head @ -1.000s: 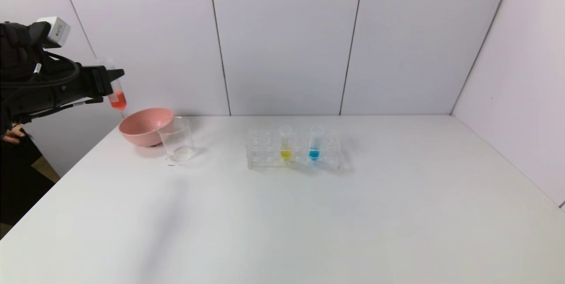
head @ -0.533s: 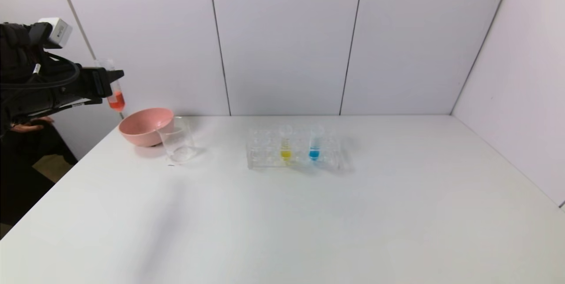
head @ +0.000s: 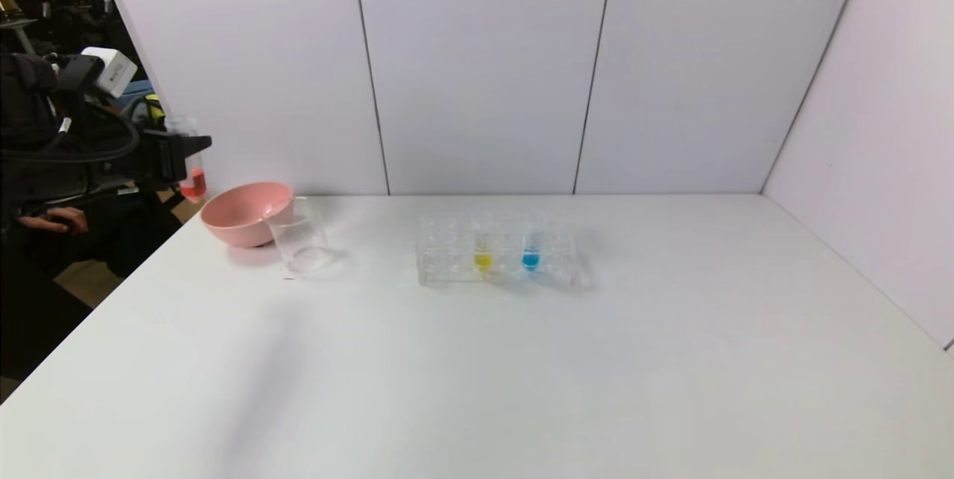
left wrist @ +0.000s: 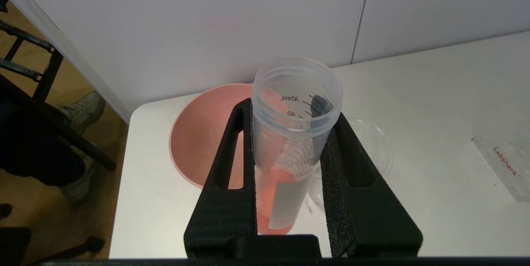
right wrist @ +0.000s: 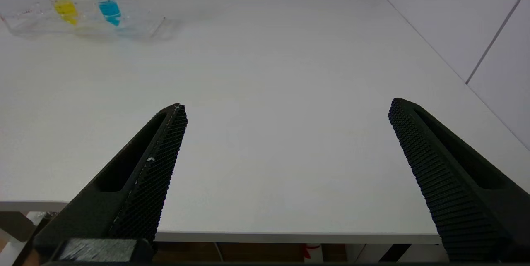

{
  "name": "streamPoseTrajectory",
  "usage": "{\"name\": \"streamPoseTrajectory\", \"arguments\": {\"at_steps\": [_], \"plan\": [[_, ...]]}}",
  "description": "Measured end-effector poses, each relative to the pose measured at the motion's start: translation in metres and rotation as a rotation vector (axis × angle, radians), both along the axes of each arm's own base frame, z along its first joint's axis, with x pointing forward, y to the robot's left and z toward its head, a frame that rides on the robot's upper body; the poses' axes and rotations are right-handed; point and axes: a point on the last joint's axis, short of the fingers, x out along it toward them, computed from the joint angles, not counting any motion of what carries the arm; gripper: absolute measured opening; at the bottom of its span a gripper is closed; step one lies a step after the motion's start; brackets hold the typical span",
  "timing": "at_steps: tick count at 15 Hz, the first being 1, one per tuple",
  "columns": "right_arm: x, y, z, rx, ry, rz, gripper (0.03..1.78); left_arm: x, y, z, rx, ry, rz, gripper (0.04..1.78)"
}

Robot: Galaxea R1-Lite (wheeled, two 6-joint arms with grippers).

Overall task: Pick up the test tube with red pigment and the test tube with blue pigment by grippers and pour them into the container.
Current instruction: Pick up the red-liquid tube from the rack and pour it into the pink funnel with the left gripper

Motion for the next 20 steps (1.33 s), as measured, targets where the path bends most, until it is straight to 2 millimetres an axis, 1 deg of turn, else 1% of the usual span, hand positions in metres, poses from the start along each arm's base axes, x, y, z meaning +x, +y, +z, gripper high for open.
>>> {"name": "streamPoseTrajectory", "arguments": {"at_steps": [4,7,11,16,20], "plan": [[0.000,0.000,0.000,0.000,0.000,0.001,1.77,-0.003,0.008,0.007,0.153,0.084,-0.037,0.46],[0.000,0.000,0.000,0.000,0.000,0.000,1.77,-0.003,0.013,0.012,0.252,0.100,-0.082,0.46],[0.000,0.000,0.000,0.000,0.000,0.000,1.77,0.000,0.015,0.012,0.362,0.133,-0.136,0.46],[0.000,0.000,0.000,0.000,0.000,0.000,1.77,0.014,0.017,0.014,0.534,0.161,-0.234,0.46],[0.000,0.000,0.000,0.000,0.000,0.000,1.77,0.026,0.015,0.009,0.545,0.166,-0.293,0.46]]}}
